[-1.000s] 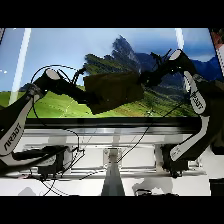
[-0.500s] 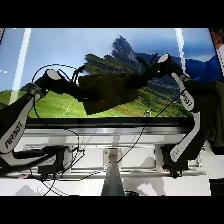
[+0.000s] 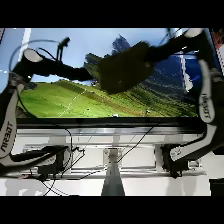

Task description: Fold the clothes and pants, and hang the long-sleeved shirts on hangers.

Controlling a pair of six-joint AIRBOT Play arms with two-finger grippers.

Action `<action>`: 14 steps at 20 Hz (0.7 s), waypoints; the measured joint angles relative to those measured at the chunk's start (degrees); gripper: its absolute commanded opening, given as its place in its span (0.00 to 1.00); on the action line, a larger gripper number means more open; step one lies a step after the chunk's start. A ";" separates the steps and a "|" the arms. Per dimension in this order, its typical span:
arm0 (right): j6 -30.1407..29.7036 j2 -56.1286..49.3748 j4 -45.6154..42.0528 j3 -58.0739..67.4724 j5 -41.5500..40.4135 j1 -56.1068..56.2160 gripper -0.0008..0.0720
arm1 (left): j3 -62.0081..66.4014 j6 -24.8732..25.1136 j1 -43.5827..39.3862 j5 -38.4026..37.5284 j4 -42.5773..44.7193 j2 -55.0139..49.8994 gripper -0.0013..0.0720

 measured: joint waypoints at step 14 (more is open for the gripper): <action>26.36 31.65 -30.40 2.51 9.05 -46.51 0.06 | 5.33 0.59 0.61 1.64 1.99 13.49 0.96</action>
